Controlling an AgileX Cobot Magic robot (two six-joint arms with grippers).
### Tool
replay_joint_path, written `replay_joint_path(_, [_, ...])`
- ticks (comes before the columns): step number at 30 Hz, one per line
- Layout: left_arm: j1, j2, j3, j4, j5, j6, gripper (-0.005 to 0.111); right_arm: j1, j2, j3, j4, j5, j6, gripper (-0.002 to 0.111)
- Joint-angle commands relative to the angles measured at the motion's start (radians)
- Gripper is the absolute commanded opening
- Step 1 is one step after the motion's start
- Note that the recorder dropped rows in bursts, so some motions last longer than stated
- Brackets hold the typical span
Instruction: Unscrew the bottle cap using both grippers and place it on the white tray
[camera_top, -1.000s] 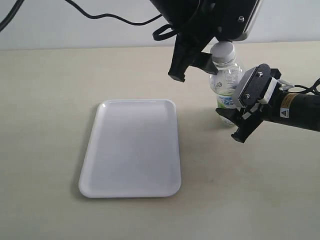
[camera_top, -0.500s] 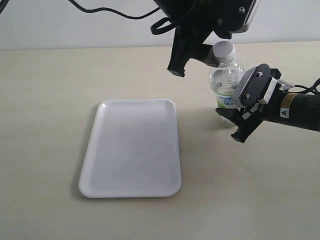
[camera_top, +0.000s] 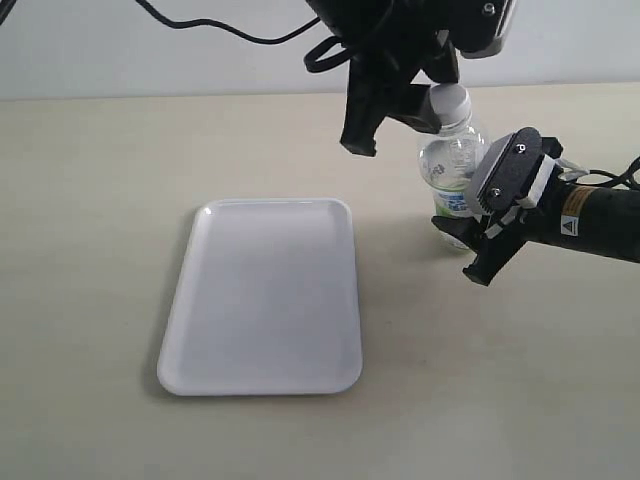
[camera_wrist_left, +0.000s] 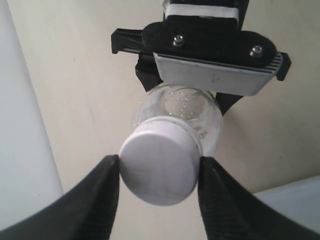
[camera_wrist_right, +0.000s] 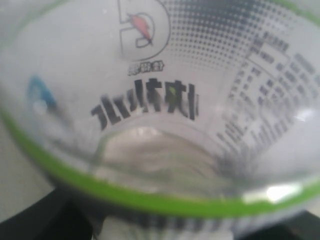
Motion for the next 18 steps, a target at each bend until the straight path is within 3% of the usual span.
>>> replay_joint_path(1, [-0.005, -0.009, -0.001, -0.008, 0.034, -0.087, 0.000, -0.005, -0.010, 0.000, -0.006, 0.006, 0.003, 0.000])
replay_joint_path(13, [-0.005, -0.011, -0.001, 0.011, 0.030, -0.670, 0.000, -0.005, -0.010, 0.000, 0.022, 0.002, 0.039, 0.000])
replay_joint_path(18, [-0.005, -0.042, -0.001, 0.020, 0.016, -0.703, 0.000, -0.005, -0.010, 0.000, 0.021, 0.002, 0.041, 0.000])
